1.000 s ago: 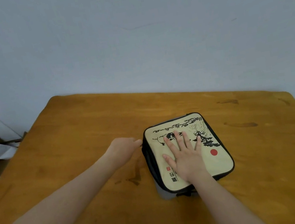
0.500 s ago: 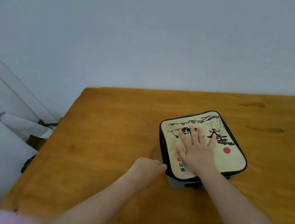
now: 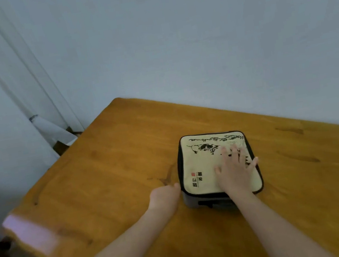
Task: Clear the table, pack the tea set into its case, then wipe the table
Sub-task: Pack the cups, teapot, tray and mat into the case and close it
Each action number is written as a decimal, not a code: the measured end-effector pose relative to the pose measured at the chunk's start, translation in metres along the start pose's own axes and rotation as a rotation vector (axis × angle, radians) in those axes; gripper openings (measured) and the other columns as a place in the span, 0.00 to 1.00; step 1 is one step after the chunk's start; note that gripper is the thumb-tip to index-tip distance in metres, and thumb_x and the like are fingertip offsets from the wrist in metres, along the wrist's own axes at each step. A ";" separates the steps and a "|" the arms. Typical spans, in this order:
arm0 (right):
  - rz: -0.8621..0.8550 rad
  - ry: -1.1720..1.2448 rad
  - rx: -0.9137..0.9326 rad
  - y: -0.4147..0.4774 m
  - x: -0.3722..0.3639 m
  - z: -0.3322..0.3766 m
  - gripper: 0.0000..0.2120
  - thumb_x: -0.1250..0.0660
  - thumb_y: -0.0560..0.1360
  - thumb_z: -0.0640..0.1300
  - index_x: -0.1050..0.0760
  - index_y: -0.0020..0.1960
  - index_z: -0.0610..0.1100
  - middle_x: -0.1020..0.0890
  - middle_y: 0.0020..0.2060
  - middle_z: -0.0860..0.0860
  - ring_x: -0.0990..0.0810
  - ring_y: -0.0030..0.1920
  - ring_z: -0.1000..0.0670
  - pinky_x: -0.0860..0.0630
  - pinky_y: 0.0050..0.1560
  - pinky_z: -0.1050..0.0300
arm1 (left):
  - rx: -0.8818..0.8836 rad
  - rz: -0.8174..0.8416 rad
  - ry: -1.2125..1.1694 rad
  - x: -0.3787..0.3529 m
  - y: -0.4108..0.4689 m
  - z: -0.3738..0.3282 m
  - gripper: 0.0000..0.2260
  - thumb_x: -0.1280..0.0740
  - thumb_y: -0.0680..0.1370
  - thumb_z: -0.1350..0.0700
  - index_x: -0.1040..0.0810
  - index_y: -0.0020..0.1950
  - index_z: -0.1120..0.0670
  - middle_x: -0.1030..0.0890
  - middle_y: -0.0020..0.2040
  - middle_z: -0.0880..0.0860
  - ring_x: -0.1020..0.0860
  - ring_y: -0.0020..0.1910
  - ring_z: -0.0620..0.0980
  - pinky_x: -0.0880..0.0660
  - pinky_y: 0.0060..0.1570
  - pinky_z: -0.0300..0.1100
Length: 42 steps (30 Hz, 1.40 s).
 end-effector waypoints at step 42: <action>0.069 0.492 -0.117 -0.081 0.009 -0.095 0.23 0.37 0.79 0.53 0.33 0.27 0.48 0.30 0.24 0.53 0.34 0.25 0.53 0.42 0.25 0.57 | 0.001 -0.158 -0.467 -0.003 -0.005 -0.155 0.12 0.44 0.81 0.53 0.23 0.44 0.52 0.20 0.41 0.50 0.21 0.40 0.51 0.29 0.36 0.44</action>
Point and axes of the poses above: each hand's wrist, its own y-axis towards the middle knuckle, its own x-axis out of the back of the hand, z = x × y, the point moved 4 cm from there along y, towards the middle knuckle
